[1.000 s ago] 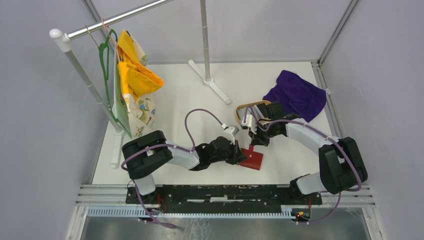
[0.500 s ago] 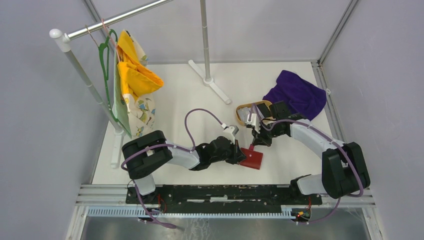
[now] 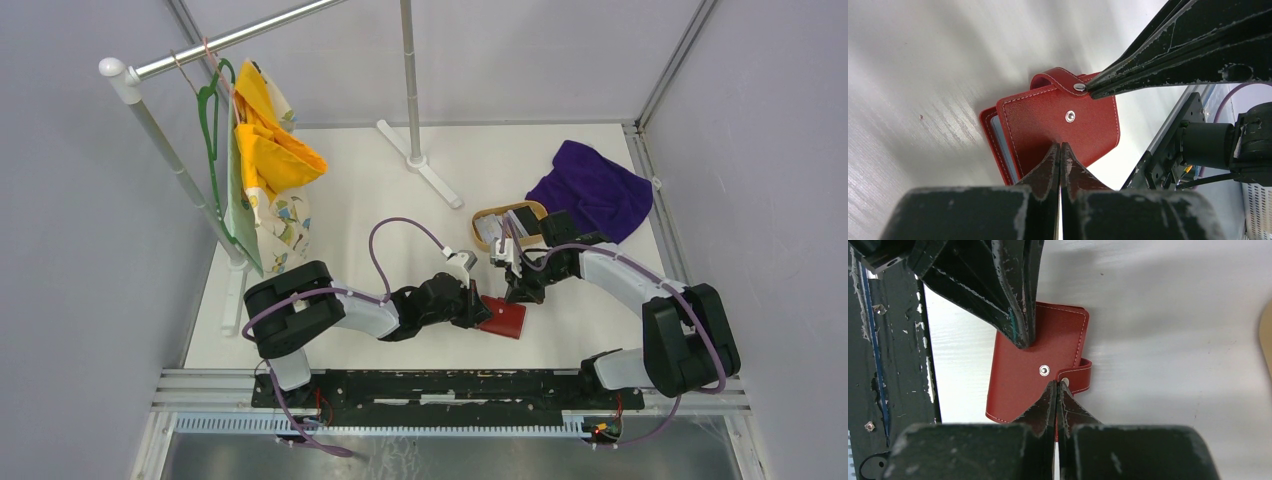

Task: Put the credit cards into the card holder
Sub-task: Close the card holder at the center of the board.

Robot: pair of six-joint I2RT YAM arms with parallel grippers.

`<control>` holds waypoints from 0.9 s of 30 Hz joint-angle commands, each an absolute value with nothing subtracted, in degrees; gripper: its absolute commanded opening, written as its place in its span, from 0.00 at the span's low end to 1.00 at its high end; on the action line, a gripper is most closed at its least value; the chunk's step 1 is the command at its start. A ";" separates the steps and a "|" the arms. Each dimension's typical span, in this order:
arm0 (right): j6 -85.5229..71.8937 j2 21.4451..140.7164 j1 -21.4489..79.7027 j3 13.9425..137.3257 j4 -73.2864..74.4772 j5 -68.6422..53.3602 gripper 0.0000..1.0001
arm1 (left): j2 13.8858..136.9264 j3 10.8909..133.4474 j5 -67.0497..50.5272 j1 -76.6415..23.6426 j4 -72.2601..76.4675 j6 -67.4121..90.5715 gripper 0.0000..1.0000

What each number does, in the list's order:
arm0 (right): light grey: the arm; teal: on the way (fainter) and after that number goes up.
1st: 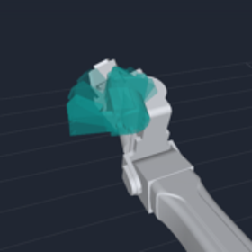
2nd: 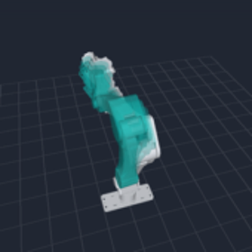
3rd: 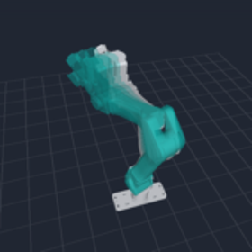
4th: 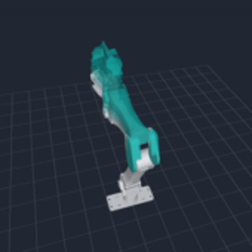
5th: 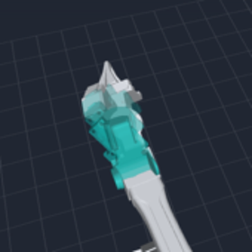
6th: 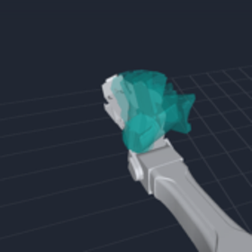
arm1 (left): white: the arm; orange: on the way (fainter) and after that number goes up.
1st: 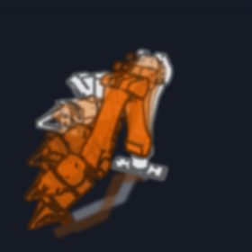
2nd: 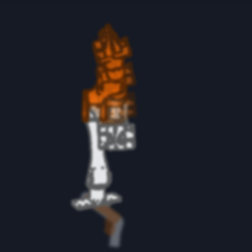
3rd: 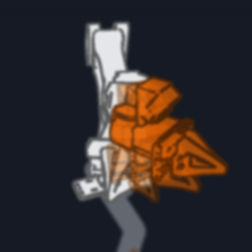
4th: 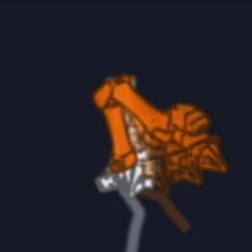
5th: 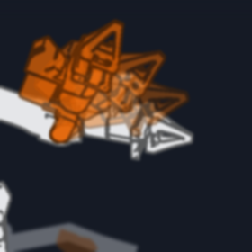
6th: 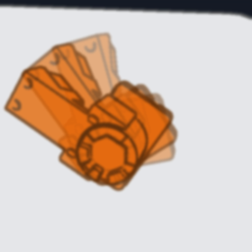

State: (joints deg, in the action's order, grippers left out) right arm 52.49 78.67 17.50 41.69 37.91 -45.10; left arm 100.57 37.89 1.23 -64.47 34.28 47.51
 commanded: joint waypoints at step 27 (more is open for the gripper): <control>55.67 78.31 21.87 40.12 39.90 -47.05 0.00 | 99.34 37.36 2.46 -64.03 34.07 48.43 0.02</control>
